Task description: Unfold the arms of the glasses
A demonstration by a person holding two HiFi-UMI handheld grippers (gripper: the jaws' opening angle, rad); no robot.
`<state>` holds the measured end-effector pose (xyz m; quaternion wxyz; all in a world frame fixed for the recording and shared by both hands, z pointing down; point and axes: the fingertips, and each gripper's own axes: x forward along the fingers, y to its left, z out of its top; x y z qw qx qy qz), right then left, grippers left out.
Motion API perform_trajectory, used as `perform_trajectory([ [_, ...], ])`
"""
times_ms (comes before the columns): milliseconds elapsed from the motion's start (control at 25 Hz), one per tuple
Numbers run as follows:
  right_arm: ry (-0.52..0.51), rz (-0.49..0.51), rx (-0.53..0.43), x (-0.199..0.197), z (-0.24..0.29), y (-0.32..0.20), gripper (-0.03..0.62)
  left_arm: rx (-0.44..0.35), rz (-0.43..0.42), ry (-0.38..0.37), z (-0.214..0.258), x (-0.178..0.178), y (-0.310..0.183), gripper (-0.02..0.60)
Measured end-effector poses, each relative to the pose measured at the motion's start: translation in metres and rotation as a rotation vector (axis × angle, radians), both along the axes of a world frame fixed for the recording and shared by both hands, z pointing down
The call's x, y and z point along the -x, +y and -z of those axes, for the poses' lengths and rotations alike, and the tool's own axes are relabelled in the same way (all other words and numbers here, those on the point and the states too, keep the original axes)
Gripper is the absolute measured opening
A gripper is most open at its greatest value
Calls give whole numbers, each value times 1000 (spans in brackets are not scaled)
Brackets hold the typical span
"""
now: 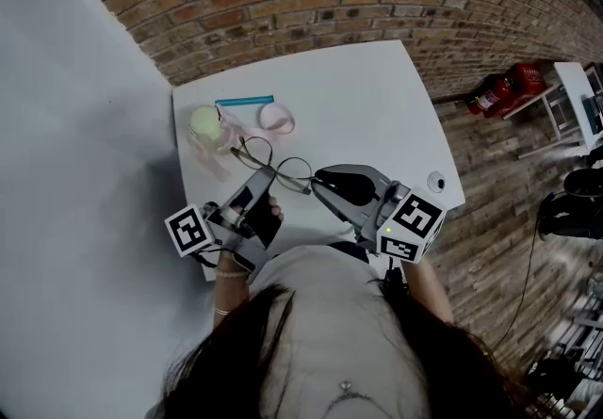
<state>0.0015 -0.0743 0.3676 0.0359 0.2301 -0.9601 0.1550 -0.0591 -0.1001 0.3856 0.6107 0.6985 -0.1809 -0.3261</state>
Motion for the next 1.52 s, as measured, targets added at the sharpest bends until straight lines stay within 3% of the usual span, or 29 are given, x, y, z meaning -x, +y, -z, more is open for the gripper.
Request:
perform_trajectory([
  [360,2,11,-12,2,3,3,46,5,6,-14,-2,0,0,21],
  [1520,-172,-17,-45,-17,45,-9,41,19,-67,-146,-22,-20,5,21],
])
